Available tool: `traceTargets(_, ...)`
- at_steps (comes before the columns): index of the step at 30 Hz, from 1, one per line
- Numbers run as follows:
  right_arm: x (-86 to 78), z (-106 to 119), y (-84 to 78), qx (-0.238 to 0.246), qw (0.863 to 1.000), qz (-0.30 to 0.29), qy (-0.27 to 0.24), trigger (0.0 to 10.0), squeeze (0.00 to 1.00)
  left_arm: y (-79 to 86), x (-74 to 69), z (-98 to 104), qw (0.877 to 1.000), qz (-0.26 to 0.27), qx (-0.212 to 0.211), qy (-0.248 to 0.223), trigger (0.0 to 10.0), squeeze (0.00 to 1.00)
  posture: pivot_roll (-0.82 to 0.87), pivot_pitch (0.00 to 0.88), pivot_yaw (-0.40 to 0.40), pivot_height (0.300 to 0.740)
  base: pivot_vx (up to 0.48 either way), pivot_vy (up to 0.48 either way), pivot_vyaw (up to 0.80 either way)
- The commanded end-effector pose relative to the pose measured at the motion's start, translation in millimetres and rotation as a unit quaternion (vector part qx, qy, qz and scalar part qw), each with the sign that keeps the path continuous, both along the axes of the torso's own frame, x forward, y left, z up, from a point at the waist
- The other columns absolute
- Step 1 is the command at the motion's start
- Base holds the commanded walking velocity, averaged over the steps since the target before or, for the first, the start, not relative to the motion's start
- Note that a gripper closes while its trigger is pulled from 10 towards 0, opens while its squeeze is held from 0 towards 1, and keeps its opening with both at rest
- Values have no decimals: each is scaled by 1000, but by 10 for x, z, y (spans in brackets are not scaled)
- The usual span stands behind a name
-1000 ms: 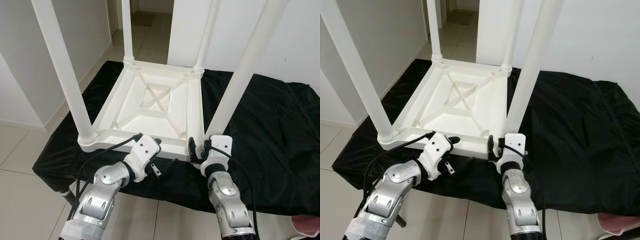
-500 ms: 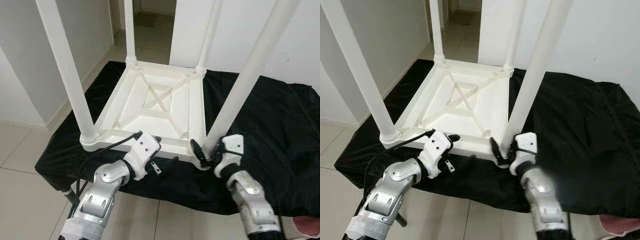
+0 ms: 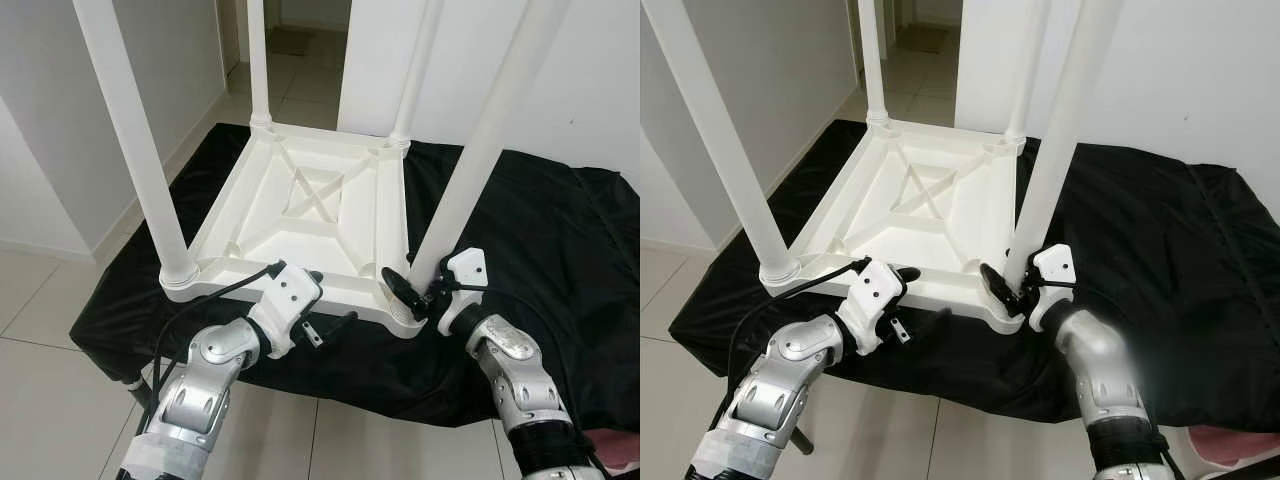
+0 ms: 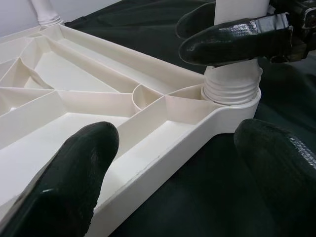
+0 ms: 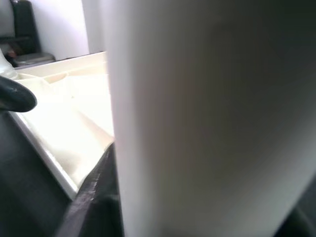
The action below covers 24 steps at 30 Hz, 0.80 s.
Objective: Building children table
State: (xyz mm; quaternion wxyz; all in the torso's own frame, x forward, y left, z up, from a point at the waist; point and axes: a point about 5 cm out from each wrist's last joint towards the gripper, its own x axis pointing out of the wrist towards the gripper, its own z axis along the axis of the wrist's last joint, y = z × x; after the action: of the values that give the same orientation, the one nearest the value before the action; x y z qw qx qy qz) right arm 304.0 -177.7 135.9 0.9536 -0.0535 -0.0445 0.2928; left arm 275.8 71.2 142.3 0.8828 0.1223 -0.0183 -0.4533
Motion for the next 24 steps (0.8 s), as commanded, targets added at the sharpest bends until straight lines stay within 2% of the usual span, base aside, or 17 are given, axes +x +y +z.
traceTargets(1,-2,-58,1,-9,1000,14,13,0,0,23,22,-19,999,49,-1,-6,10000,0,26,0,-35,740,0,0,0)
traceTargets(6,-26,-113,-31,-11,1000,14,26,0,0,21,12,-37,999,50,0,-4,10000,0,24,0,-36,740,0,0,0)
traceTargets(7,-24,-127,-41,-10,999,14,28,3294,0,19,10,-41,999,50,1,-3,10000,0,24,0,-36,740,0,0,0)
traceTargets(8,-22,-136,-50,-9,999,10,30,9843,0,18,11,-44,999,50,1,-3,10000,0,22,0,-35,740,0,0,0)
traceTargets(12,-10,-131,-51,7,999,-19,34,10000,0,15,10,-45,999,47,2,-2,10000,0,16,0,-30,740,0,0,0)
traceTargets(20,28,-160,-57,6,996,-78,50,10000,0,4,4,-55,999,44,2,0,10000,0,2,0,-21,740,0,0,0)
traceTargets(24,0,-120,13,20,994,-99,39,10000,0,-3,-7,-60,999,42,1,2,10000,0,-1,0,-23,740,0,0,0)
